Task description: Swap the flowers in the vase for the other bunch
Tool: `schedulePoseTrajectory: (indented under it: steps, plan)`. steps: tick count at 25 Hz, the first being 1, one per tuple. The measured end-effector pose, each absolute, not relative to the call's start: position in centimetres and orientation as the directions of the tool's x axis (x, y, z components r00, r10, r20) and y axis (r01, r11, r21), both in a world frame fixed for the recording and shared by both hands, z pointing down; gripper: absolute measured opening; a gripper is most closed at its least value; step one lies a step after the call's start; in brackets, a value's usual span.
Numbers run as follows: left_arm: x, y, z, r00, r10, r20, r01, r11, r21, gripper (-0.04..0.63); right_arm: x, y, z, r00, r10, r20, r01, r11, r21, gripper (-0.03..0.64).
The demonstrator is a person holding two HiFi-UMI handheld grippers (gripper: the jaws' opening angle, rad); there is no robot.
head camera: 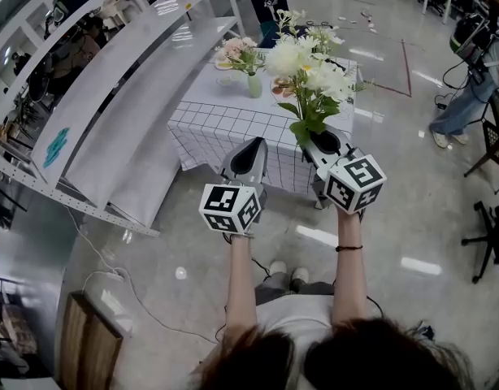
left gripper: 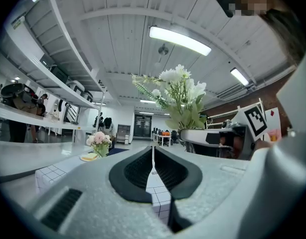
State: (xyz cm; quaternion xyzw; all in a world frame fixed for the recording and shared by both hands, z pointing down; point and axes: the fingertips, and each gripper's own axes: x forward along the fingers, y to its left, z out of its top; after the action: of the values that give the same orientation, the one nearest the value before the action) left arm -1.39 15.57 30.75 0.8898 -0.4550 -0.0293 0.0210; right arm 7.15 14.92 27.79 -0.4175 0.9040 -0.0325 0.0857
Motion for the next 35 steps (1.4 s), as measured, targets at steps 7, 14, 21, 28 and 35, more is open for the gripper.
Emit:
schedulePoseTrajectory:
  steps: [7, 14, 21, 28, 35]
  plan:
    - [-1.4, 14.7, 31.2, 0.569, -0.822, -0.012, -0.820, -0.569, 0.060, 0.023, 7.7, 13.8, 28.3, -0.639, -0.756, -0.142, -0.734, 0.655, -0.181, 0.051]
    - [-1.2, 13.5, 31.4, 0.569, -0.822, -0.005, -0.821, -0.569, 0.058, 0.023, 8.0, 12.7, 28.7, -0.638, -0.760, -0.123, -0.742, 0.650, -0.166, 0.051]
    - [-1.7, 11.5, 32.3, 0.582, -0.813, 0.011, -0.812, -0.580, 0.067, 0.023, 7.3, 10.5, 29.7, -0.631, -0.768, -0.108, -0.747, 0.640, -0.181, 0.051]
    - [-2.9, 8.2, 33.0, 0.583, -0.812, 0.023, -0.811, -0.580, 0.074, 0.023, 6.3, 7.3, 30.7, -0.624, -0.776, -0.092, -0.754, 0.628, -0.192, 0.051]
    - [-3.7, 3.7, 33.3, 0.598, -0.801, 0.016, -0.801, -0.597, 0.055, 0.023, 5.3, 3.2, 31.4, -0.609, -0.789, -0.080, -0.766, 0.612, -0.199, 0.051]
